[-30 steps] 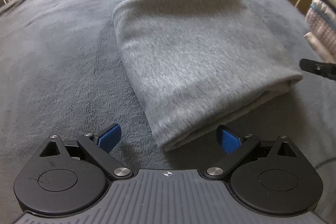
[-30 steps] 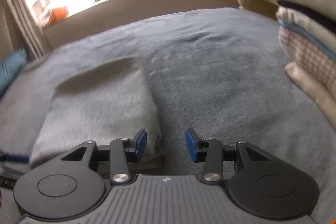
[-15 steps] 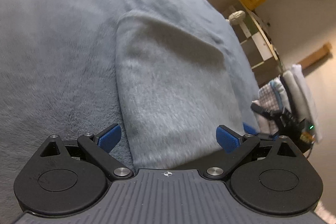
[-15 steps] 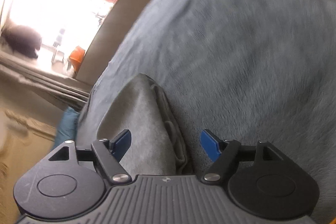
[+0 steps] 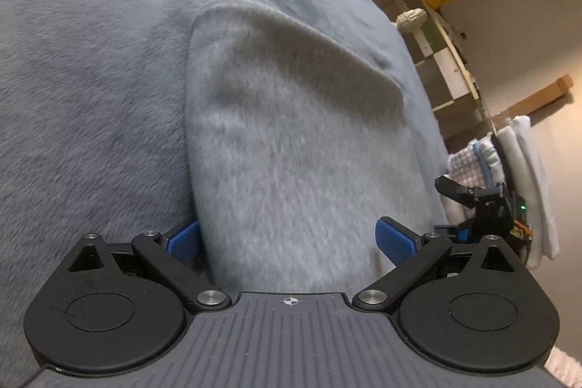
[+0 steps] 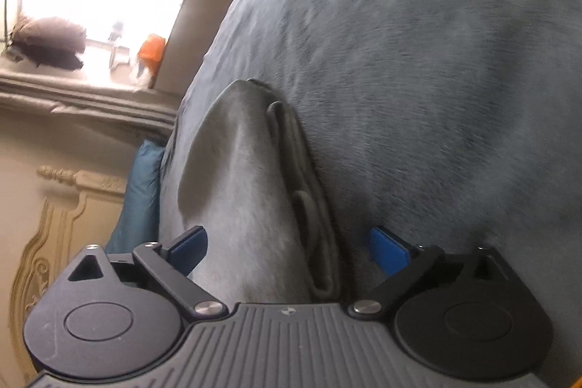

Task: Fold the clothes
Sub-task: 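Grasp the folded grey hoodie bundle's edge with both grippers, then lift the grey hoodie bundle with both grippers and carry it toward the clothes stack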

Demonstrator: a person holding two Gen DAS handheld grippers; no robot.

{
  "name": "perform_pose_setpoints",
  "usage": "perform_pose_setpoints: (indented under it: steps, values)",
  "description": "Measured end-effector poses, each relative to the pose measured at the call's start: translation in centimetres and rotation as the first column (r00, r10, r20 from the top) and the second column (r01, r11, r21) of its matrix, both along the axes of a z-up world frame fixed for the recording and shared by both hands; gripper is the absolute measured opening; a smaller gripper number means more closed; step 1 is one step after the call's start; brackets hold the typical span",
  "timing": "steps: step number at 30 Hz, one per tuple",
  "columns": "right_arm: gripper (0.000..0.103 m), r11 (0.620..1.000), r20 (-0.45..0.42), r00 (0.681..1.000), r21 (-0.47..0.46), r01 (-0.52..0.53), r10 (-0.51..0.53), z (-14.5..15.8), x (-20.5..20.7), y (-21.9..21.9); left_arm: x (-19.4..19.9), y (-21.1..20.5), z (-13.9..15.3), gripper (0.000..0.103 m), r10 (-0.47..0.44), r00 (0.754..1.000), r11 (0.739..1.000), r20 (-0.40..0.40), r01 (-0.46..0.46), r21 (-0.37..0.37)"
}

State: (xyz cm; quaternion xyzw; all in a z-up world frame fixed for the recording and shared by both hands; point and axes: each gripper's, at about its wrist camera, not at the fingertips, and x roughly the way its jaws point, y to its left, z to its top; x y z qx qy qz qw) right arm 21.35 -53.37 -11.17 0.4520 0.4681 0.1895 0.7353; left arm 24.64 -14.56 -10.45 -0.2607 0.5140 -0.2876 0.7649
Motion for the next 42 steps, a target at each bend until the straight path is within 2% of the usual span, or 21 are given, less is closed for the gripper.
perform_pose_setpoints:
  steps: [4, 8, 11, 14, 16, 20, 23, 25, 34, 38, 42]
  values:
    - [0.1, 0.995, 0.024, 0.996, 0.036, -0.089, 0.088, -0.2, 3.0, 1.2, 0.8, -0.3, -0.2, 0.102, -0.013, 1.0, 1.0, -0.012, 0.013, -0.021]
    - [0.1, 0.979, 0.065, 0.978, 0.012, -0.201, 0.2, -0.1, 6.2, 3.4, 1.4, -0.6, -0.4, 0.103, -0.019, 1.0, 0.999, -0.016, 0.018, -0.029]
    - [0.097, 0.97, 0.082, 0.967, -0.003, -0.242, 0.242, 0.1, 7.5, 4.4, 1.4, -0.8, -0.4, 0.103, -0.019, 1.0, 0.999, -0.019, 0.019, -0.028]
    - [0.077, 0.971, 0.069, 0.968, -0.034, -0.238, 0.24, 0.5, 7.9, 4.4, 1.2, -0.9, -0.1, 0.102, -0.023, 1.0, 1.0, -0.021, 0.023, -0.021]
    - [0.058, 0.974, 0.052, 0.973, -0.047, -0.221, 0.224, 0.7, 7.6, 4.0, 1.1, -0.9, 0.3, 0.101, -0.03, 0.999, 0.999, -0.018, 0.03, -0.018]
    - [0.049, 0.974, 0.066, 0.976, -0.104, -0.202, 0.21, 1.9, 6.9, 4.6, 1.2, -1.2, 1.3, 0.098, -0.047, 0.999, 0.999, -0.005, 0.047, -0.017]
    - [0.045, 0.971, 0.078, 0.977, -0.149, -0.187, 0.2, 3.6, 5.7, 5.2, 1.1, -1.0, 2.2, 0.095, -0.06, 0.998, 0.997, 0.015, 0.061, -0.047]
    - [0.042, 0.969, 0.075, 0.979, -0.173, -0.175, 0.19, 4.8, 4.6, 5.5, 0.8, -0.6, 3.0, 0.092, -0.075, 0.997, 0.993, 0.029, 0.077, -0.093]
    - [0.04, 0.954, 0.068, 0.987, -0.276, -0.118, 0.142, 10.3, -0.4, 7.0, -2.2, 0.4, 5.1, 0.09, -0.193, 0.978, 0.957, 0.074, 0.204, -0.205]
    - [0.041, 0.946, 0.044, 0.995, -0.317, -0.068, 0.087, 11.8, -4.0, 7.5, -3.5, 0.5, 5.1, 0.09, -0.279, 0.957, 0.926, 0.077, 0.289, -0.241]
    - [0.041, 0.939, 0.006, 1.0, -0.345, -0.005, 0.007, 12.3, -8.6, 7.8, -4.1, -0.6, 5.5, 0.09, -0.376, 0.922, 0.888, 0.093, 0.387, -0.25]
